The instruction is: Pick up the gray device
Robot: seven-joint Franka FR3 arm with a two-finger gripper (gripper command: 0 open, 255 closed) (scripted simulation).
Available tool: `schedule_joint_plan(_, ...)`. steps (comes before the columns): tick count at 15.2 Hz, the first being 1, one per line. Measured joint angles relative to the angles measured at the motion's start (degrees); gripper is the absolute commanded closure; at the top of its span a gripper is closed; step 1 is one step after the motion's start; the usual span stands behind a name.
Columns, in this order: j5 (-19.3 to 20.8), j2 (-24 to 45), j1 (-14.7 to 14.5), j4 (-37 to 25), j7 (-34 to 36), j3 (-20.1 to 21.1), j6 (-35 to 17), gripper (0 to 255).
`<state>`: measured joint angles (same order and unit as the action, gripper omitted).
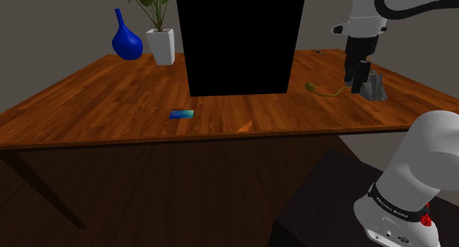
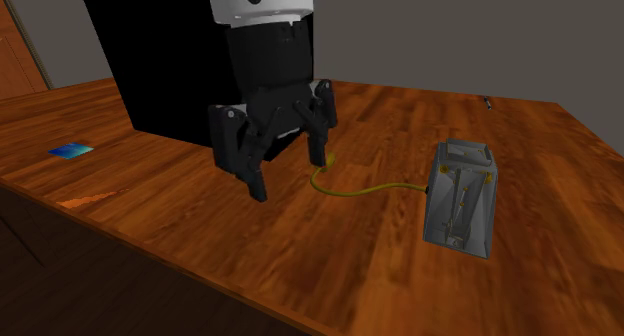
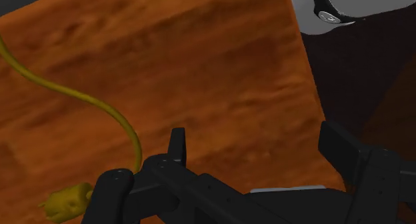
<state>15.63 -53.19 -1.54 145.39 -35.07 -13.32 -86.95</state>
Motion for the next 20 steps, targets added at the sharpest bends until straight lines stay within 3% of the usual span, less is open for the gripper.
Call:
schedule_joint_plan(7, 10.0, 1.3, -0.8, -0.6, -19.0, -13.5, -6.6, 0)
schedule_joint_plan(11, 14.1, 5.4, -3.3, -3.3, -29.4, -22.1, -12.1, 0)
schedule_joint_plan(16, 16.2, 11.3, -8.5, -8.8, -41.8, -32.2, -17.7, 0)
schedule_joint_plan(20, 16.9, 13.1, -9.8, -8.3, -43.5, -35.2, -20.9, 0)
